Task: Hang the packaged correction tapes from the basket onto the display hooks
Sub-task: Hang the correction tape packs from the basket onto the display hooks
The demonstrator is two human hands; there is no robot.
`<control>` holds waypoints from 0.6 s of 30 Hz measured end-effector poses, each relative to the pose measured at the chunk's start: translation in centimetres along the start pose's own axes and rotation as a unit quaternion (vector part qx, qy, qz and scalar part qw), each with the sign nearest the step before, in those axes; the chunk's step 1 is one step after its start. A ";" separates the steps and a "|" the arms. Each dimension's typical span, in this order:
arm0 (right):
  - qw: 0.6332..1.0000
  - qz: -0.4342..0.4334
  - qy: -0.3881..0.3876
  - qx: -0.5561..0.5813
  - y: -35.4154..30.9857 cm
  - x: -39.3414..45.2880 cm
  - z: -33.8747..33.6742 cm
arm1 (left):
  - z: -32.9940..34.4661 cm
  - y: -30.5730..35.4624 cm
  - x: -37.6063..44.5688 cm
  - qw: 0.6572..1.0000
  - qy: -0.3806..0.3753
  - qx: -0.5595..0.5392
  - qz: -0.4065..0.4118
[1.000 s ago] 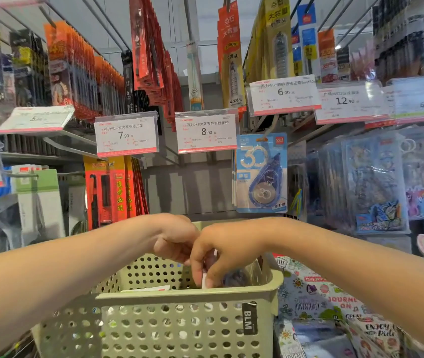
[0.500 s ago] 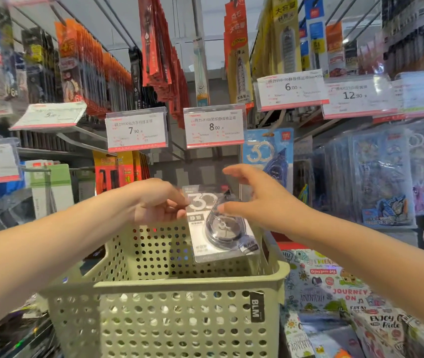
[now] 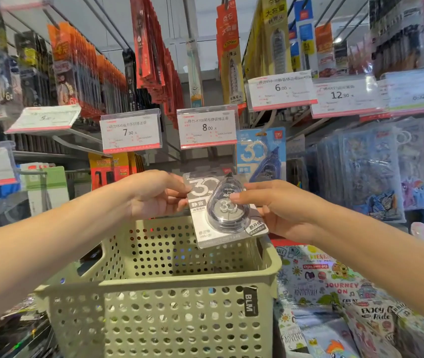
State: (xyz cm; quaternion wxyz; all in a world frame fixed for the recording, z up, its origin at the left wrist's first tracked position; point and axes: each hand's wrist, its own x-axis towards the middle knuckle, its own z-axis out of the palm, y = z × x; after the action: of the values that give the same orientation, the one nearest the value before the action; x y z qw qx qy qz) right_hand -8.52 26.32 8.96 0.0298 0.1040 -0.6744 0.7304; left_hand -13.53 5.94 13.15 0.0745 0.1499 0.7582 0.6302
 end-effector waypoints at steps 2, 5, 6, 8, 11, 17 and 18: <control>1.000 -0.001 -0.003 0.014 0.0 -0.1 -0.3 | 0.2 -0.2 0.1 1.000 -0.022 0.005 -0.009; 0.999 -0.002 0.006 0.034 0.3 -0.3 -0.5 | 0.2 -0.7 0.7 0.998 -0.049 0.001 -0.030; 0.999 -0.005 0.006 0.036 0.4 -0.4 -0.7 | 0.2 -1.0 1.1 0.998 -0.050 -0.007 -0.040; 0.999 -0.013 0.005 0.038 0.4 -0.6 -0.8 | 0.3 -1.8 2.1 0.997 -0.045 -0.014 -0.068; 0.998 -0.029 0.010 0.058 0.4 -0.8 -0.9 | 0.5 -3.7 3.9 0.987 -0.054 0.059 -0.137; 0.997 -0.049 0.026 0.045 0.0 -1.0 -1.5 | 1.9 -7.2 5.5 0.931 -0.097 0.227 -0.268; 0.997 -0.053 0.025 0.041 -0.1 -1.0 -1.6 | 2.2 -7.6 5.7 0.922 -0.109 0.245 -0.279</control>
State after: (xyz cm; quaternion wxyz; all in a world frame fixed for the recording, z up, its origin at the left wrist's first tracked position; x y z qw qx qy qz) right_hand -7.70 27.99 8.72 0.0810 0.1226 -0.6361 0.7575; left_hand -19.24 8.60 5.69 0.2900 0.0133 0.8874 0.3581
